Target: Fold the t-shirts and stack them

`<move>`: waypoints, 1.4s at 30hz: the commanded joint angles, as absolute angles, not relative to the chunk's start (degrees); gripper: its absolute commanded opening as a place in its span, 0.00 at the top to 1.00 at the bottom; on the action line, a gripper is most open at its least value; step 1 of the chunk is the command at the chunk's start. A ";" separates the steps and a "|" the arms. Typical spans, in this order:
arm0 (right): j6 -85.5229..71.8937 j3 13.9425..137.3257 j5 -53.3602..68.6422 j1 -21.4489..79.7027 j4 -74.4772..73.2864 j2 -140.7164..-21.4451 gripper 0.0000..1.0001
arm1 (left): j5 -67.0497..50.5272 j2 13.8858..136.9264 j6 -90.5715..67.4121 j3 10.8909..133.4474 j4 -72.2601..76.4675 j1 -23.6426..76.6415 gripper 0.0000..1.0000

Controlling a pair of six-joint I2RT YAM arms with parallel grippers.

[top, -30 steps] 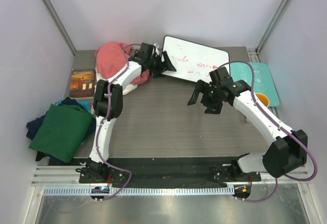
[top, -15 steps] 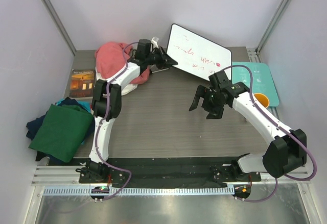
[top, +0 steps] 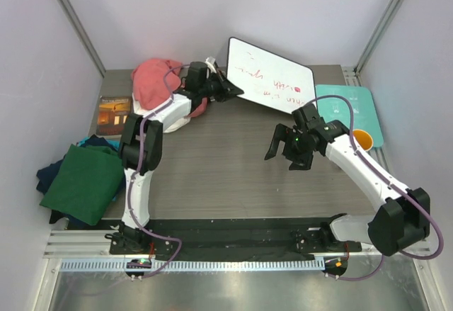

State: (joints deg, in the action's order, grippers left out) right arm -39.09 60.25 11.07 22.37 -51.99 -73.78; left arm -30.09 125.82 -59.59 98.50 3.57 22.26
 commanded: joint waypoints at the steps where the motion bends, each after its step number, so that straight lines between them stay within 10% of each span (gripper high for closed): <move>1: -39.89 59.07 11.95 22.50 -47.56 -68.12 0.00 | -8.62 119.62 -42.45 95.10 1.59 19.43 1.00; 42: -41.13 50.18 1.67 22.50 -37.36 -69.69 0.00 | -4.30 103.80 -30.76 111.97 -20.21 6.07 1.00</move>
